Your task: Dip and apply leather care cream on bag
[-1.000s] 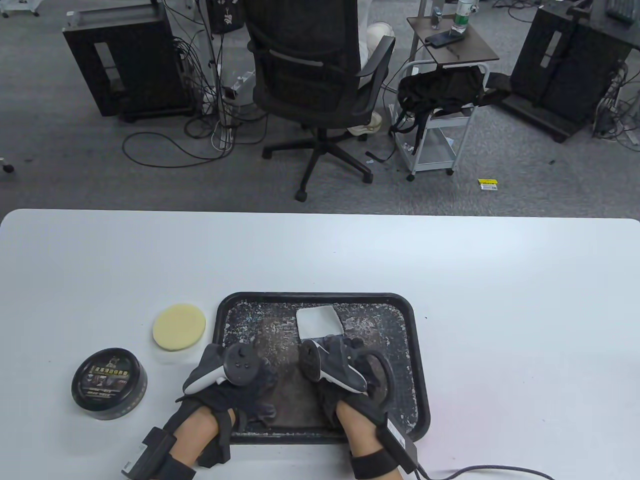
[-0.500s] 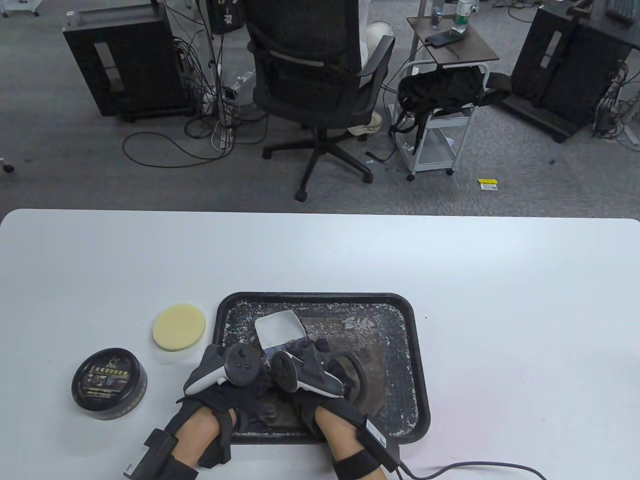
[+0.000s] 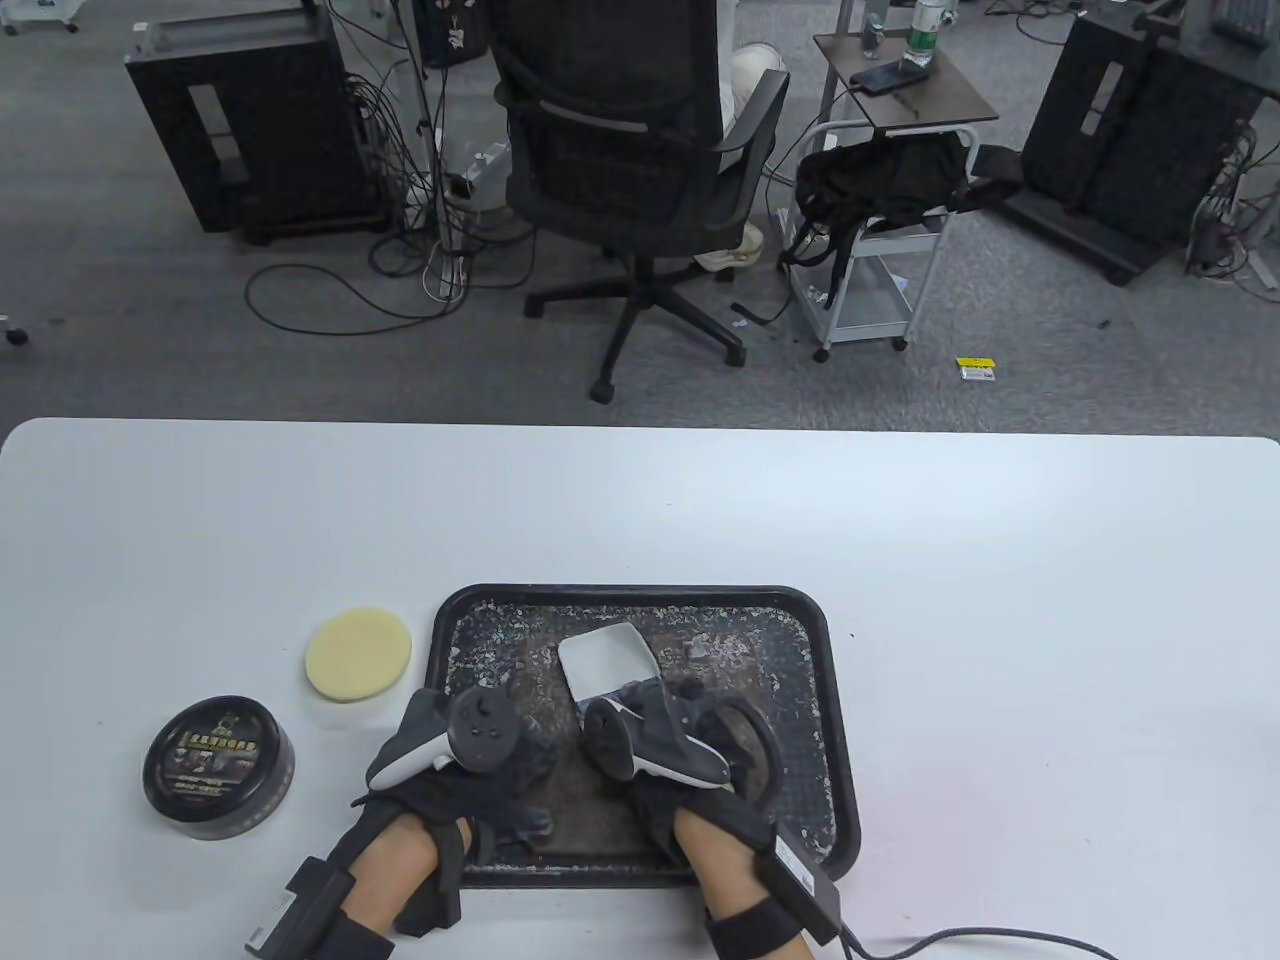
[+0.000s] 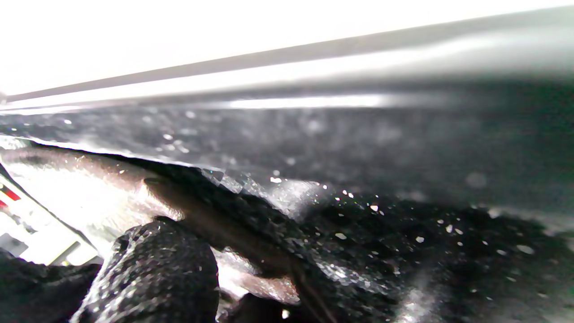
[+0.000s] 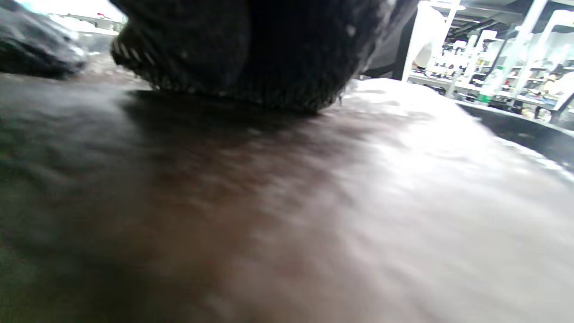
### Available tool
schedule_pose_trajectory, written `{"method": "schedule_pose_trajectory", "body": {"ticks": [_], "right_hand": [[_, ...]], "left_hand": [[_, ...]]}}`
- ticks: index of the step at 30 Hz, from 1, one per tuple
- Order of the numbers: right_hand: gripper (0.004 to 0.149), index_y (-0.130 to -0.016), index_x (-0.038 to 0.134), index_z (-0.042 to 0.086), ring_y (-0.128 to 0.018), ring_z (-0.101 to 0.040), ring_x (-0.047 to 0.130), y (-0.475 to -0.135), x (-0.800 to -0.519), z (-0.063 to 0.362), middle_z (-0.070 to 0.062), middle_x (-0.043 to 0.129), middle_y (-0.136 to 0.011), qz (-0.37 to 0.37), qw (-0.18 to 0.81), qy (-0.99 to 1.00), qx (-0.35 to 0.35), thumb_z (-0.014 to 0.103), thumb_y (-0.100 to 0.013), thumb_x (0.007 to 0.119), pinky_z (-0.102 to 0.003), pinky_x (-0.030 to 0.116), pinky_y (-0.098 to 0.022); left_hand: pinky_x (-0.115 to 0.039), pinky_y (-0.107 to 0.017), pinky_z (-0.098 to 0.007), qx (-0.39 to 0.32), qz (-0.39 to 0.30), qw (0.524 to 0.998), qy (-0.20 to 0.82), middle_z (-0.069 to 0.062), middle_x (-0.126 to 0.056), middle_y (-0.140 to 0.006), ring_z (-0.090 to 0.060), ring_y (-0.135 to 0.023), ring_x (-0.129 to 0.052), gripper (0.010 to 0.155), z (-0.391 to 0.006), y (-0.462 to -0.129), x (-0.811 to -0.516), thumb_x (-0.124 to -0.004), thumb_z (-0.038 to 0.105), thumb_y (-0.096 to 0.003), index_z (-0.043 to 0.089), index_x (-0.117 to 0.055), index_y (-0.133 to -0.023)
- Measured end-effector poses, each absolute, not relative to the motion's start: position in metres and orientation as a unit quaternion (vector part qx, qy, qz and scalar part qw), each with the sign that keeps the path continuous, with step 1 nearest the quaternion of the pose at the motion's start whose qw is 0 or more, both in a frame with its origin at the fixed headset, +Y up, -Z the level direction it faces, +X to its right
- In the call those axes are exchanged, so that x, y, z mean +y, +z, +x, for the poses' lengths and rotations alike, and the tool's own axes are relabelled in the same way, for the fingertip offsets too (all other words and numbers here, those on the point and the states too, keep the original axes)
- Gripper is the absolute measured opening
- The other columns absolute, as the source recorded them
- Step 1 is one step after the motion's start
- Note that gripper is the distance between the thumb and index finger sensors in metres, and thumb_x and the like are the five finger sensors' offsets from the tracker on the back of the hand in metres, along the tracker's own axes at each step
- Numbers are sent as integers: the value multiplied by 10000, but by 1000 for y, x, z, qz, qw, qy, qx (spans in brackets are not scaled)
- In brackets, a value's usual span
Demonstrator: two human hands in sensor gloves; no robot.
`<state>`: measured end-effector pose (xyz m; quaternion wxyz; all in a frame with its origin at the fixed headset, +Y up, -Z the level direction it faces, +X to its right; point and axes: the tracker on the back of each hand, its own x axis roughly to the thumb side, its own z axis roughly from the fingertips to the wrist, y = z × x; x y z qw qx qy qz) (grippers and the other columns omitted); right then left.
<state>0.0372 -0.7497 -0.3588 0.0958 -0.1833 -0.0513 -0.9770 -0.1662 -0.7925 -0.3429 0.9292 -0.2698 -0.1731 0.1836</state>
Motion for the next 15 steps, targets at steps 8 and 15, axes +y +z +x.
{"method": "schedule_pose_trajectory", "body": {"ticks": [8, 15], "right_hand": [[562, -994, 721, 357, -980, -279, 744, -360, -740, 89, 24, 722, -1060, -138, 116, -982, -49, 253, -447, 802, -498, 566, -741], [563, -997, 727, 325, -959, -301, 778, -361, -734, 121, -8, 740, -1047, -91, 97, -990, -56, 251, -444, 809, -498, 588, -731]], "left_hand": [[-295, -776, -525, -174, -268, 929, 186, 63, -336, -1090, -219, -1046, -256, 743, -166, -343, -793, -829, 518, -387, 306, -484, -1011], [-235, -774, -572, -180, -251, 936, 170, 45, -311, -1124, -270, -1064, -274, 785, -162, -341, -791, -851, 496, -377, 284, -470, -1030]]}}
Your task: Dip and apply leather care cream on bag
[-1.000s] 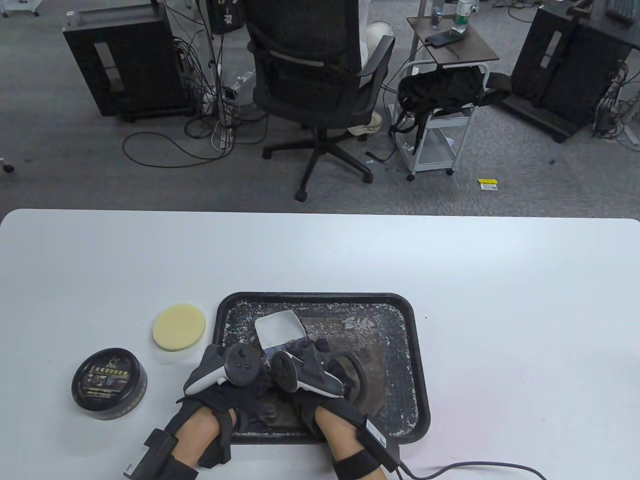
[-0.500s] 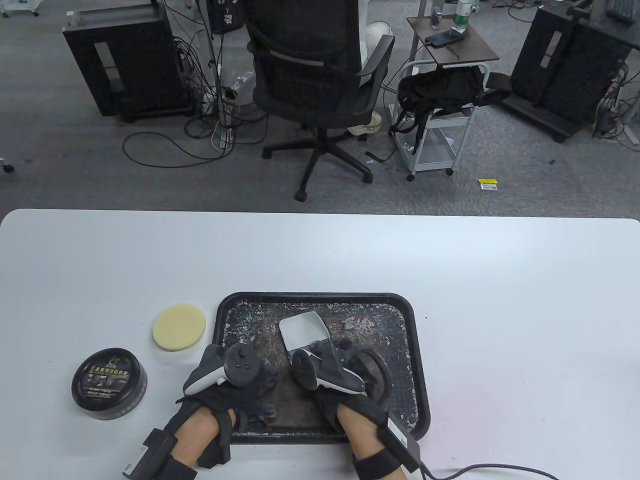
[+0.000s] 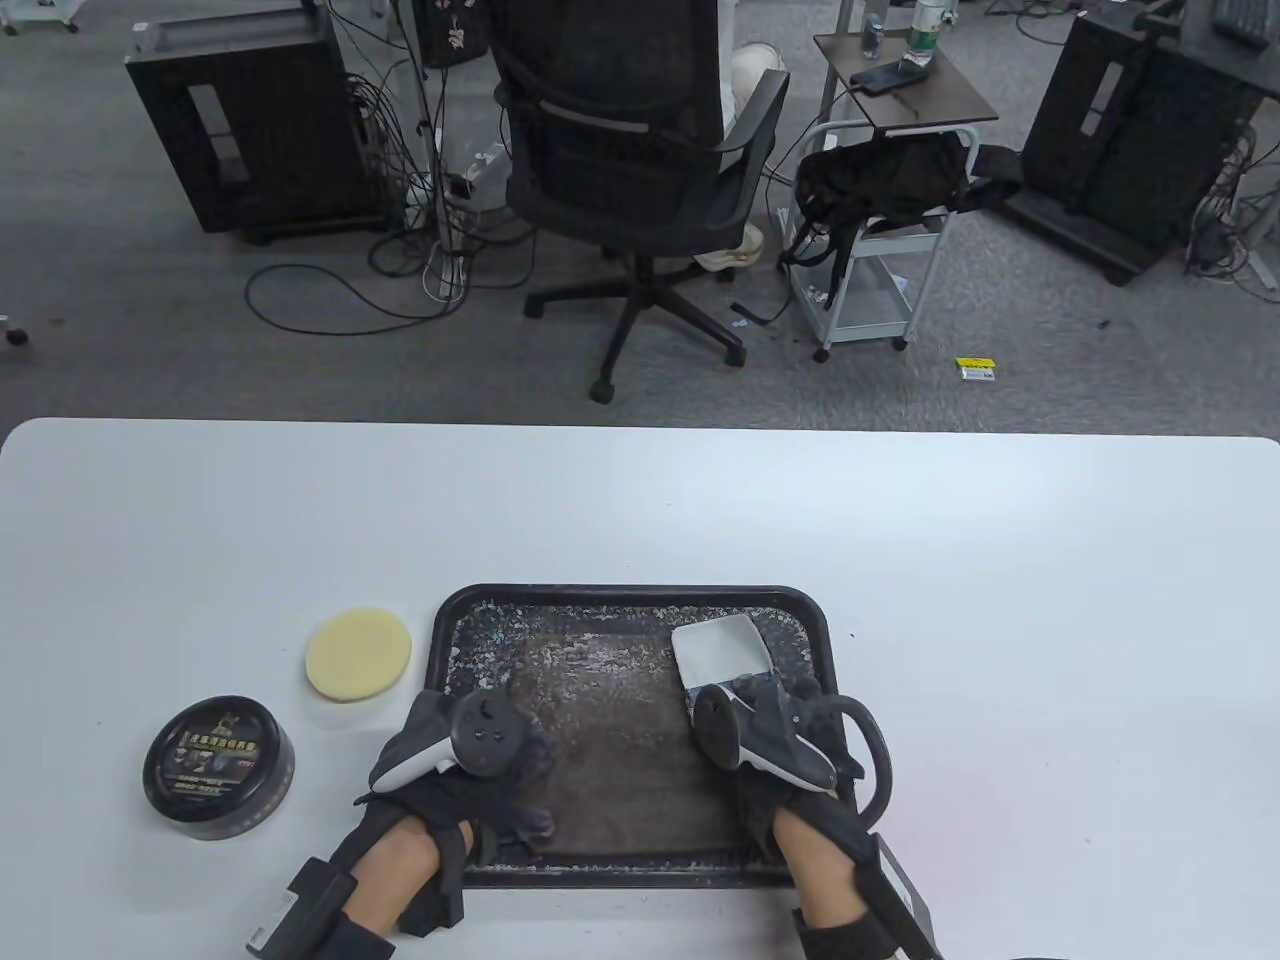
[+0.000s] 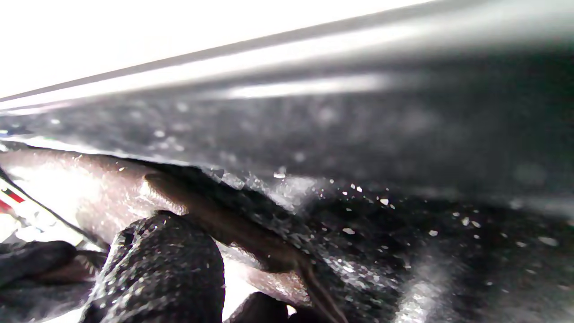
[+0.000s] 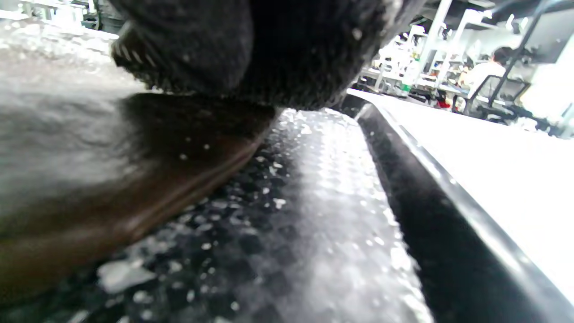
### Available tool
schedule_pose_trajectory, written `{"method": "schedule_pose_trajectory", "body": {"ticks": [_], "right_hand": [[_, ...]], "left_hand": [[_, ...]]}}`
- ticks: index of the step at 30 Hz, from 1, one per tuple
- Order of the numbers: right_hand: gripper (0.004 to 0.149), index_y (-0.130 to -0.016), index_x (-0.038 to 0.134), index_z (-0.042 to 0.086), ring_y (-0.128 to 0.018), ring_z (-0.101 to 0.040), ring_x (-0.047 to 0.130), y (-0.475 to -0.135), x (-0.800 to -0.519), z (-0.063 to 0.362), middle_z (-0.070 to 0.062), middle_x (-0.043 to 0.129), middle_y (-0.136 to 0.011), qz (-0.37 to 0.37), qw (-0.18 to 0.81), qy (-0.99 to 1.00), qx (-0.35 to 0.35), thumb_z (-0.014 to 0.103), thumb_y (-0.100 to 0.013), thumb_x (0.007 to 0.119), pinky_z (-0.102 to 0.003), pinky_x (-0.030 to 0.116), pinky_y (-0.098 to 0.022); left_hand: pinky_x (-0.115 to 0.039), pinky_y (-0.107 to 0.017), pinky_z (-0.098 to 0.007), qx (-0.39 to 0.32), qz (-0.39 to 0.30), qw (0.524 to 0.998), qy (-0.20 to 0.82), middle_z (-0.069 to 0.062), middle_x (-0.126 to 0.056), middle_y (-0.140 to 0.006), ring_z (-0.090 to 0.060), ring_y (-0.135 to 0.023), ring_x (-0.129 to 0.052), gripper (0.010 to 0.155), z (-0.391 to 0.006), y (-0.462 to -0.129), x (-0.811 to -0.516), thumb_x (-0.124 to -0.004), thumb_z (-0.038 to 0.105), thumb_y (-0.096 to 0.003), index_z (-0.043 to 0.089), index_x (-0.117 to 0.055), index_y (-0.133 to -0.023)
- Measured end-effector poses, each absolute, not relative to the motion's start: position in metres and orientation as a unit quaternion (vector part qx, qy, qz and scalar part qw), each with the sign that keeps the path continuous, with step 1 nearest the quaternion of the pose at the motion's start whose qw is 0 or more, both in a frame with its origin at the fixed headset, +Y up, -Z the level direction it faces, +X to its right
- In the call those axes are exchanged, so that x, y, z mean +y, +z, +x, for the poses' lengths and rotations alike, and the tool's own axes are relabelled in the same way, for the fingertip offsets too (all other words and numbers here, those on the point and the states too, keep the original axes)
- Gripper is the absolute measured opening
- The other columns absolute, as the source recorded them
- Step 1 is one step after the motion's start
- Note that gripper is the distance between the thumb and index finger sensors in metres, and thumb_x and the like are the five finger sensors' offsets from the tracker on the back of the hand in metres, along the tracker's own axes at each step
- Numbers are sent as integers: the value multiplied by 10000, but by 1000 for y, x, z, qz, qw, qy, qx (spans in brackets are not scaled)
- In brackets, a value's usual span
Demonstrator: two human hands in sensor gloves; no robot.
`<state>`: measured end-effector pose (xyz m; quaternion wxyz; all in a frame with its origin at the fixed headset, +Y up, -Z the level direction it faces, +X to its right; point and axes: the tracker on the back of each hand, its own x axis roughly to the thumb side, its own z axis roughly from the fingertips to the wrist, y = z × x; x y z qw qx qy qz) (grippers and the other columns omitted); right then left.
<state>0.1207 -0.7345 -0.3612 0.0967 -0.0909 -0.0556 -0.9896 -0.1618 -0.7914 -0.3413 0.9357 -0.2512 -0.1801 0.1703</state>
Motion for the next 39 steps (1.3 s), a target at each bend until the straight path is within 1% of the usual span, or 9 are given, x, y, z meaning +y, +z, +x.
{"method": "schedule_pose_trajectory", "body": {"ticks": [2, 3, 5, 11, 16, 23, 26, 29, 39], "right_hand": [[564, -999, 725, 320, -954, -300, 788, -361, -733, 124, -13, 745, -1044, -85, 105, -989, -59, 254, -444, 808, -496, 594, -729], [566, -1001, 723, 312, -947, -306, 796, -361, -733, 125, -23, 749, -1041, -76, 106, -989, -64, 255, -444, 808, -496, 599, -726], [567, -1006, 717, 289, -933, -312, 814, -360, -733, 127, -45, 757, -1033, -66, 104, -990, -73, 260, -446, 806, -494, 613, -720], [578, -1016, 701, 235, -902, -328, 845, -354, -737, 115, -91, 769, -1010, -80, 113, -988, -63, 272, -448, 802, -498, 651, -701], [581, -1019, 704, 231, -891, -333, 845, -348, -739, 94, -102, 767, -1004, -105, 131, -985, -49, 277, -448, 801, -494, 663, -693], [579, -1018, 705, 240, -908, -329, 812, -338, -746, 60, -84, 754, -1016, -151, 150, -976, -37, 276, -448, 801, -493, 642, -705], [581, -1020, 700, 238, -906, -334, 813, -334, -749, 44, -88, 752, -1015, -172, 116, -977, -42, 273, -449, 801, -497, 640, -705], [581, -1021, 697, 253, -913, -328, 809, -330, -751, 26, -80, 746, -1020, -195, 122, -972, -38, 277, -450, 799, -494, 641, -707], [585, -1026, 696, 258, -914, -331, 813, -318, -756, -29, -77, 750, -1024, -257, 123, -958, -37, 274, -451, 801, -495, 648, -709]], "left_hand": [[-232, -776, -572, -181, -248, 936, 171, 54, -287, -1128, -274, -1063, -274, 789, -162, -341, -792, -853, 495, -374, 283, -466, -1028], [-231, -777, -572, -181, -247, 936, 173, 21, -326, -1115, -272, -1062, -271, 797, -162, -341, -793, -852, 497, -373, 286, -452, -1029], [-230, -780, -568, -174, -246, 937, 173, 24, -209, -1116, -267, -1061, -261, 878, -164, -342, -795, -848, 510, -364, 313, -316, -1034], [-211, -782, -545, -173, -255, 932, 189, 19, -134, -1102, -264, -1058, -214, 950, -168, -344, -799, -848, 523, -359, 326, -193, -1016], [-217, -785, -541, -174, -258, 931, 189, 22, -122, -1101, -263, -1058, -201, 971, -168, -344, -799, -846, 528, -359, 339, -140, -998], [-152, -775, -565, -158, -271, 932, 183, 38, -84, -1101, -256, -1065, -128, 1001, -170, -345, -800, -835, 563, -344, 351, -97, -987], [-159, -775, -568, -158, -273, 931, 182, 32, -94, -1101, -257, -1064, -128, 1001, -170, -346, -800, -834, 565, -342, 347, -100, -987], [-151, -773, -564, -158, -278, 929, 186, 29, -91, -1098, -255, -1062, -125, 1010, -170, -346, -800, -836, 568, -342, 345, -86, -982], [-146, -770, -562, -157, -285, 926, 189, -2, -85, -1086, -266, -1058, -134, 1084, -169, -348, -800, -847, 570, -344, 341, 51, -906]]}}
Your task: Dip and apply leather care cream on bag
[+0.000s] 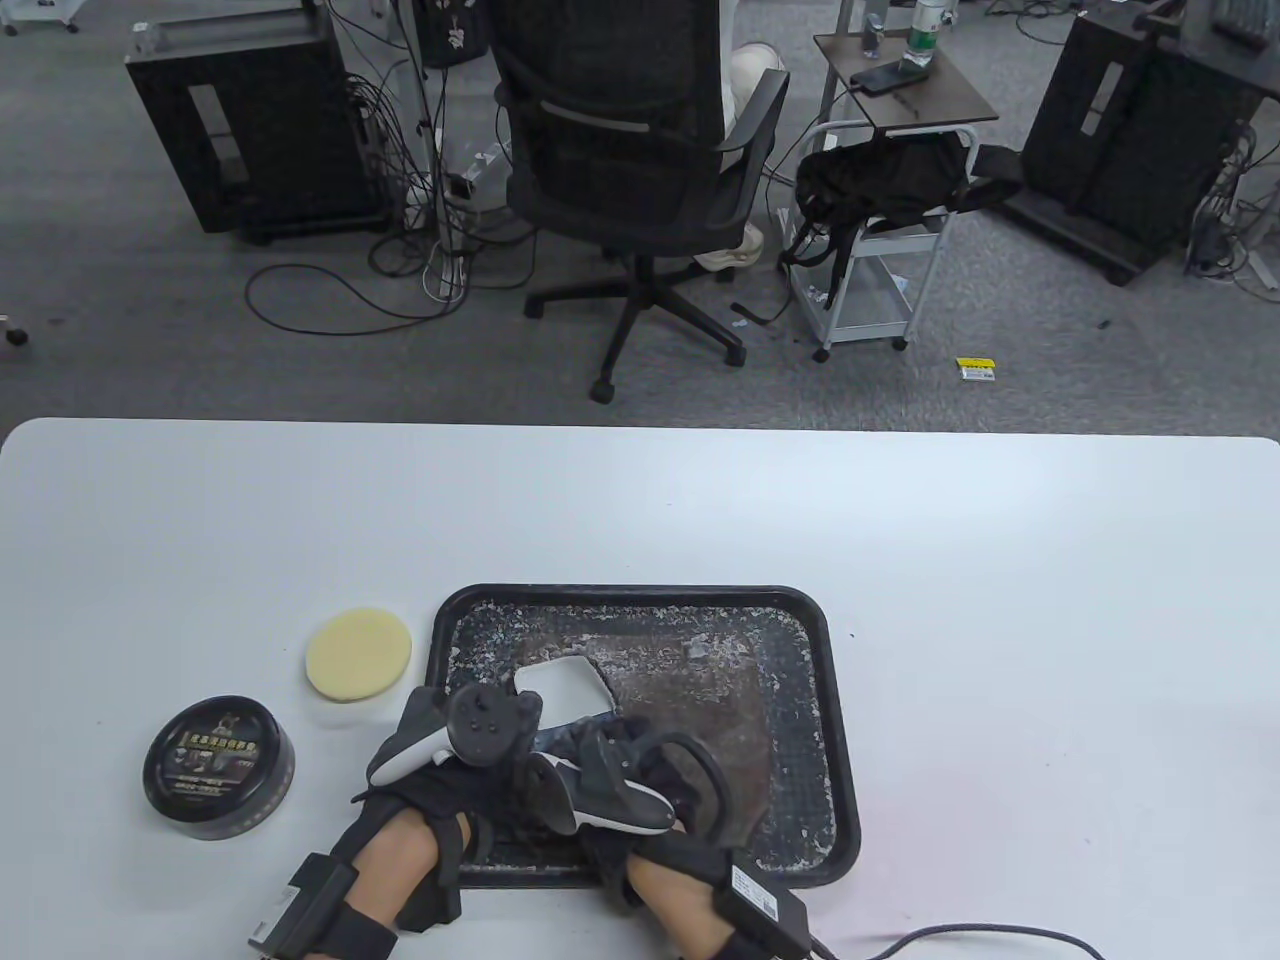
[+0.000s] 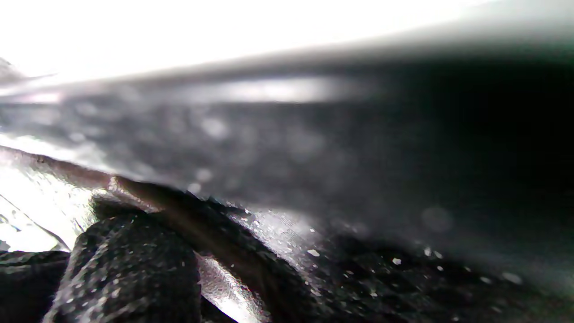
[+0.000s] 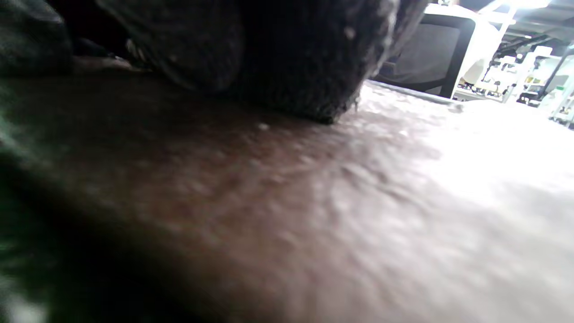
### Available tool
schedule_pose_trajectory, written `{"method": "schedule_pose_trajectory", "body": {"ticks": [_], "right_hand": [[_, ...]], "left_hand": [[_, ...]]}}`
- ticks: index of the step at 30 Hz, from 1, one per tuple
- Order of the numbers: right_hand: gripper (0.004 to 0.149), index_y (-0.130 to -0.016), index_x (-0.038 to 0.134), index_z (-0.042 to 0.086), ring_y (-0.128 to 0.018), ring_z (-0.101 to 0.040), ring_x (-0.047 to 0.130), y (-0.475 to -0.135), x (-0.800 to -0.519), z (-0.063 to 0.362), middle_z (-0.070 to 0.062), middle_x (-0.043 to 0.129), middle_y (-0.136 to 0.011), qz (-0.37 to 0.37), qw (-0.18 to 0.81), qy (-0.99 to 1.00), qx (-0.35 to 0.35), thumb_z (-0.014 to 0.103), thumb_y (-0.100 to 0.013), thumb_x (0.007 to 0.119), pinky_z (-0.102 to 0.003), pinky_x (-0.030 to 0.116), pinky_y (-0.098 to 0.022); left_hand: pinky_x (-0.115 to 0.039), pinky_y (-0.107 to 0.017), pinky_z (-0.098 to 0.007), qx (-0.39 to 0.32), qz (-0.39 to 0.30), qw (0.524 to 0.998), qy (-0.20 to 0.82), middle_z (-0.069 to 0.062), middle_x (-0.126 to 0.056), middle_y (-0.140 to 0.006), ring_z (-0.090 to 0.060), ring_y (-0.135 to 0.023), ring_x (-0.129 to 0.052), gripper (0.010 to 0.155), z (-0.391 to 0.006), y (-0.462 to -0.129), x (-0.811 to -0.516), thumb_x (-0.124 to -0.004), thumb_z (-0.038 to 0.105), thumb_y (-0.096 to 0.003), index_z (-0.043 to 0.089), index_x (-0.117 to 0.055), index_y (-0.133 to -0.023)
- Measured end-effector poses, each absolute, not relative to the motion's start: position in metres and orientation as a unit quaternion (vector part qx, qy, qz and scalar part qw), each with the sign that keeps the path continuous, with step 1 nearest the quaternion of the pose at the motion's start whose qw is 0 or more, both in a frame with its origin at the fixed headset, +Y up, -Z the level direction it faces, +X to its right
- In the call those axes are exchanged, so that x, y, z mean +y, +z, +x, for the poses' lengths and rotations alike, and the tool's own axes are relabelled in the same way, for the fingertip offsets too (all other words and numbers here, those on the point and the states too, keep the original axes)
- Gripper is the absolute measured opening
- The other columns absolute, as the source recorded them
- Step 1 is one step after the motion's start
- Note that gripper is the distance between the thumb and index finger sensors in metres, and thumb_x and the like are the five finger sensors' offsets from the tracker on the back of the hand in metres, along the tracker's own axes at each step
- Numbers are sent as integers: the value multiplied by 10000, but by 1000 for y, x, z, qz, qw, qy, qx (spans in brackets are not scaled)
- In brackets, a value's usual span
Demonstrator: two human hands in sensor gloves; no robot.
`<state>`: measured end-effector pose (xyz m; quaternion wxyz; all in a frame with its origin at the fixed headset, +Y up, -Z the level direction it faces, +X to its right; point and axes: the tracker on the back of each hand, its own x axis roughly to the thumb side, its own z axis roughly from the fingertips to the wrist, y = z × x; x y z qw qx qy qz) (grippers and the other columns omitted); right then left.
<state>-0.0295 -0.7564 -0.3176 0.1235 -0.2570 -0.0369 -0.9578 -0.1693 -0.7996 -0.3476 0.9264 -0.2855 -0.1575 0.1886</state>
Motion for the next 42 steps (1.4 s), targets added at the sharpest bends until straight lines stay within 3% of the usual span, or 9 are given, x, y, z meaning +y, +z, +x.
{"method": "schedule_pose_trajectory", "body": {"ticks": [12, 21, 42], "right_hand": [[584, -1018, 702, 268, -913, -330, 816, -313, -753, -25, -59, 753, -1025, -296, 88, -950, -47, 274, -444, 806, -493, 652, -708], [578, -1008, 705, 321, -953, -292, 769, -319, -751, -1, -9, 729, -1044, -285, 64, -954, -69, 267, -441, 806, -506, 639, -712], [573, -1002, 718, 313, -948, -303, 768, -334, -737, 77, -18, 734, -1039, -127, 134, -977, -107, 264, -439, 810, -503, 632, -715]], "left_hand": [[-135, -766, -553, -158, -286, 925, 194, 17, -98, -1077, -255, -1058, -128, 1072, -171, -348, -801, -842, 576, -345, 355, 44, -907], [-129, -764, -552, -161, -286, 924, 197, 32, -111, -1081, -251, -1058, -124, 1060, -171, -348, -801, -836, 578, -349, 370, 41, -906], [-121, -760, -547, -161, -291, 922, 196, 45, -107, -1082, -244, -1055, -112, 988, -173, -348, -802, -825, 584, -354, 350, -104, -988]]}}
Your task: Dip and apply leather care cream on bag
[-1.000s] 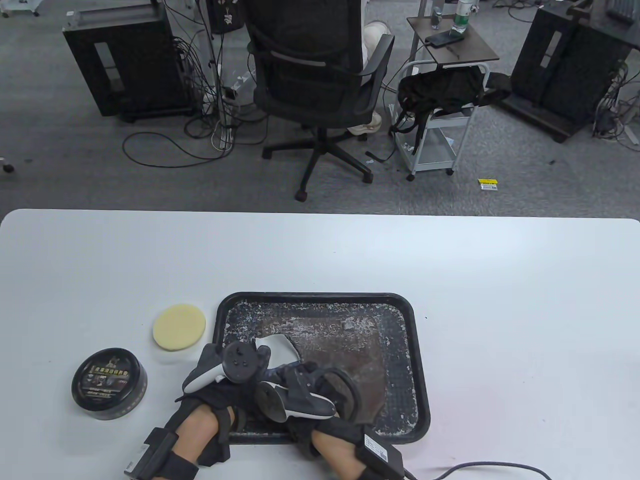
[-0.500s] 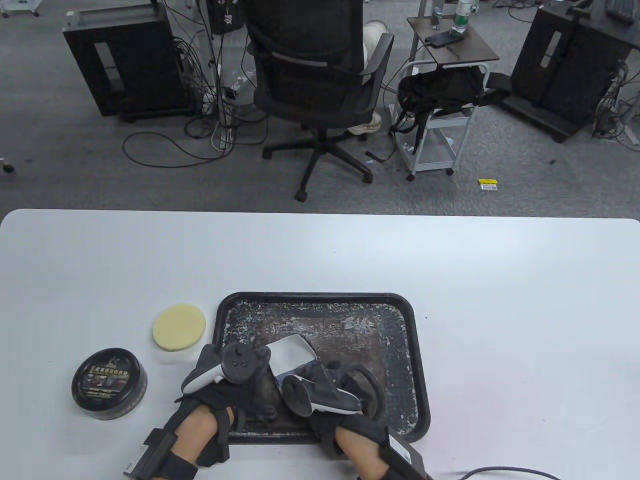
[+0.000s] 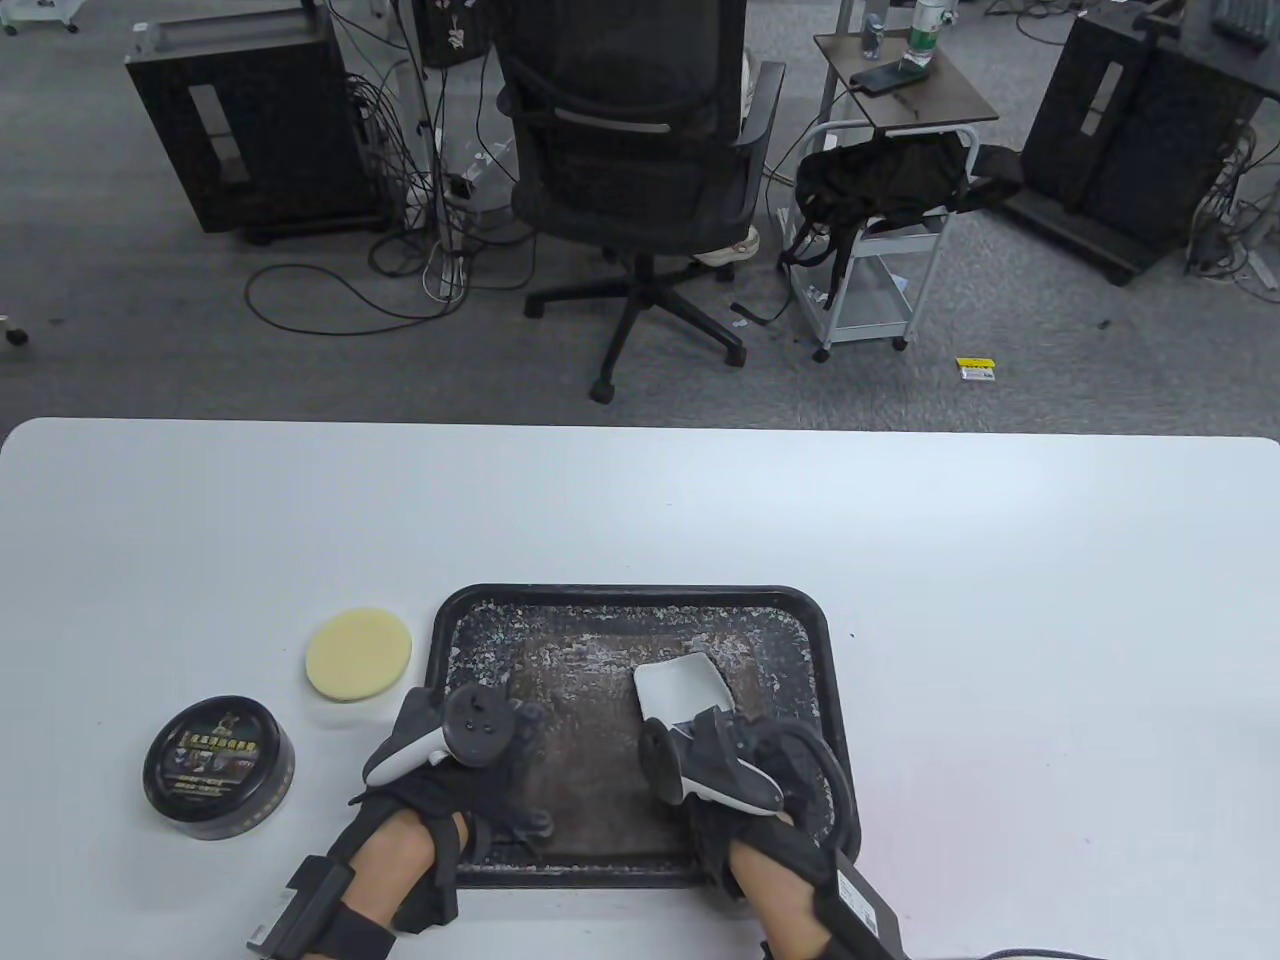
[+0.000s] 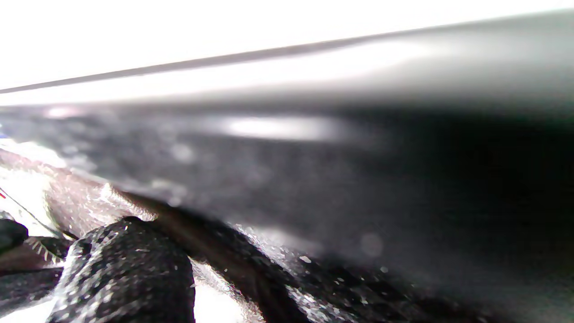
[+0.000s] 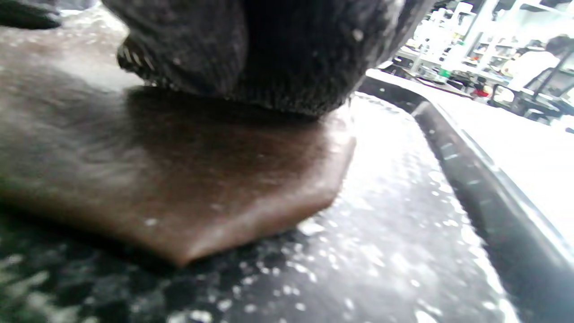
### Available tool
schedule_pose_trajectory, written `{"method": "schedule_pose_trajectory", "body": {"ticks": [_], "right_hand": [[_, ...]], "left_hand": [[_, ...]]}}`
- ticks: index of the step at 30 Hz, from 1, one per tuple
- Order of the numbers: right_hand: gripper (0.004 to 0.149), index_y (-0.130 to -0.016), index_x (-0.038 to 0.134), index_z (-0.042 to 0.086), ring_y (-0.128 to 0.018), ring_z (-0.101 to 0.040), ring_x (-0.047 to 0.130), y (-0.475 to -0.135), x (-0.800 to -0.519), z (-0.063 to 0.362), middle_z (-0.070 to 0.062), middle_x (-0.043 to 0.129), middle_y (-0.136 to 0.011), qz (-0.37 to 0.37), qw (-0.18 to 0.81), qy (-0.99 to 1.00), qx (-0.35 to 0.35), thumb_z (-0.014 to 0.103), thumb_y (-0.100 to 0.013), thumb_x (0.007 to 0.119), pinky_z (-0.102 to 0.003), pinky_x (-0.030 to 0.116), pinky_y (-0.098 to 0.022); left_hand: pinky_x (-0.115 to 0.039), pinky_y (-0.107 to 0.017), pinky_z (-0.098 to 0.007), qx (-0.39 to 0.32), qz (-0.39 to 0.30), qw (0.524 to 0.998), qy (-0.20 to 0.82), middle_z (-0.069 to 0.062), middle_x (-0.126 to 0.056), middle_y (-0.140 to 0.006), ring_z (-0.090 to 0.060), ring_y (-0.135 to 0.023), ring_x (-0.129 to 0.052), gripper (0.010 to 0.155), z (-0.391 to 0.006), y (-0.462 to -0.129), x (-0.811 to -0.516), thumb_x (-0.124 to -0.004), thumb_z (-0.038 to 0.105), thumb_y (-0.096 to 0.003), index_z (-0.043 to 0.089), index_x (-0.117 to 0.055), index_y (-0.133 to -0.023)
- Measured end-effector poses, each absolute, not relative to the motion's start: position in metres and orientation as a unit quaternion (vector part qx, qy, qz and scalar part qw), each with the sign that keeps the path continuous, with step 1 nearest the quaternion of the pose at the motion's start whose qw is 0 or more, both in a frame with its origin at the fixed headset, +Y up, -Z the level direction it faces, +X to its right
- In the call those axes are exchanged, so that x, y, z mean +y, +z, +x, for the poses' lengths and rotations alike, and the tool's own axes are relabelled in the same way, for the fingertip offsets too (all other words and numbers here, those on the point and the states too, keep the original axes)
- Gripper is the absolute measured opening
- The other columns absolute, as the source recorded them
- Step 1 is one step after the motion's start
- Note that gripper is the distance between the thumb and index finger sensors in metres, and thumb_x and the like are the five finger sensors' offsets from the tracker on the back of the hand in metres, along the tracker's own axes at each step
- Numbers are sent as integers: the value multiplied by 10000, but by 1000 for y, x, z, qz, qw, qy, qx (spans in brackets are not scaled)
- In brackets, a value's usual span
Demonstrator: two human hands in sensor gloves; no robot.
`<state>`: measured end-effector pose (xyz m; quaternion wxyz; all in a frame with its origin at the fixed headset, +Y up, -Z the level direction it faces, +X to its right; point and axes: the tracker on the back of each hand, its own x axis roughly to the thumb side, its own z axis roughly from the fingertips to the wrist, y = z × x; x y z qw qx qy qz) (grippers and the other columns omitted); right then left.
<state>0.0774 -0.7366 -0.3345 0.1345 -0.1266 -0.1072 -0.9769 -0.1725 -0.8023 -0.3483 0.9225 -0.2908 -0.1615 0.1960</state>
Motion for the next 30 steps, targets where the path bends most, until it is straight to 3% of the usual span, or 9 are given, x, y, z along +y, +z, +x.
{"method": "schedule_pose_trajectory", "body": {"ticks": [9, 30], "right_hand": [[573, -1000, 727, 262, -894, -329, 847, -337, -731, 100, -73, 772, -1004, -55, 145, -979, -136, 272, -434, 816, -503, 685, -681], [577, -999, 735, 229, -880, -347, 848, -317, -747, 32, -98, 777, -989, -180, 134, -972, -69, 277, -430, 820, -509, 685, -678]], "left_hand": [[-119, -760, -546, -162, -290, 923, 196, 44, -103, -1081, -241, -1055, -111, 993, -172, -348, -803, -824, 585, -352, 350, -96, -985], [-84, -746, -535, -164, -293, 919, 206, 55, -78, -1075, -233, -1047, -77, 981, -173, -347, -806, -809, 591, -361, 355, -87, -982]]}}
